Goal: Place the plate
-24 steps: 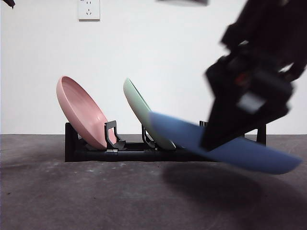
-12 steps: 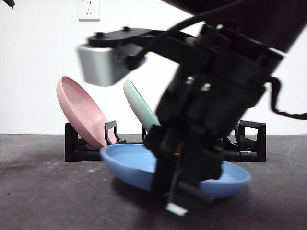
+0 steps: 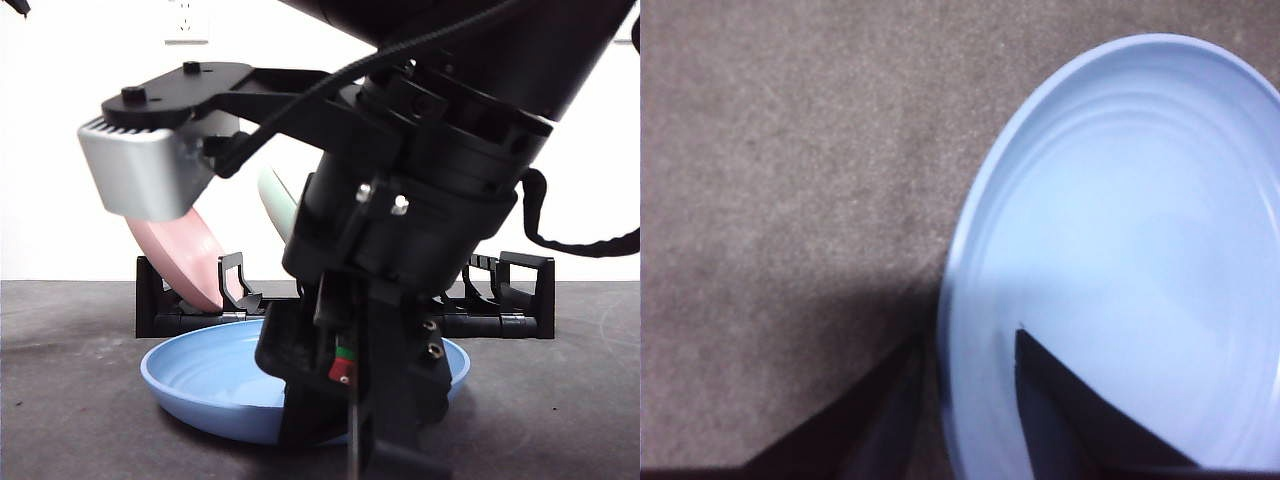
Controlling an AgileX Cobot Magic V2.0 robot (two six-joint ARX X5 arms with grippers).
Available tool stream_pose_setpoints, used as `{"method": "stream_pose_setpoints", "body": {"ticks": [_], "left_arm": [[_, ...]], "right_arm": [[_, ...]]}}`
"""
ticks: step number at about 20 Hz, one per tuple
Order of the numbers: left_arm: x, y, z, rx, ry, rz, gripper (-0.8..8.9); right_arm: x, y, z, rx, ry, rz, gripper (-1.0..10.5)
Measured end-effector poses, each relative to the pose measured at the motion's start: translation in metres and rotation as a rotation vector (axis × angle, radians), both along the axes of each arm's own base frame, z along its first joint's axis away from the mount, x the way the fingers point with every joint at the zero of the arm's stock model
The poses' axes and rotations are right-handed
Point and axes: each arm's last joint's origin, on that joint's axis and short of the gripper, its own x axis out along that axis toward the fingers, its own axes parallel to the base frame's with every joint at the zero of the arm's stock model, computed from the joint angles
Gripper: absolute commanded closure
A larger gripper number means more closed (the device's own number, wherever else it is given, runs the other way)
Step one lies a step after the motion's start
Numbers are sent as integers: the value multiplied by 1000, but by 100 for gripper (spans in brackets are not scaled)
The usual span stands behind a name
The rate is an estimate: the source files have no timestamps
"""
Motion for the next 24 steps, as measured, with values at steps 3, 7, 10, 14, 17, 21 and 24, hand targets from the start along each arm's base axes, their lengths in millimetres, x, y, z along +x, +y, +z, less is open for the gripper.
{"method": "stream_pose_setpoints", "body": {"ticks": [3,7,10,14,17,21,24], "left_arm": [[0,0,0,0,2,0,462],[0,0,0,0,3,0,467],[0,0,0,0,3,0,469],[0,0,0,0,3,0,469],[0,0,0,0,2,0,469],[1,0,1,-2,-21,0,469],[6,0,7,-34,-78,24,470]], "right_arm": [[-2,0,2,-19,13,-6,766],[-11,-1,34,96,32,3,766],[-13,-12,75,285,26,-31,766],[21,-50,107,436,-39,-234,766],[53,-94,128,530,-87,-411,766],[86,-146,168,637,-202,-652,767],[106,-179,195,676,-189,-873,767]]}}
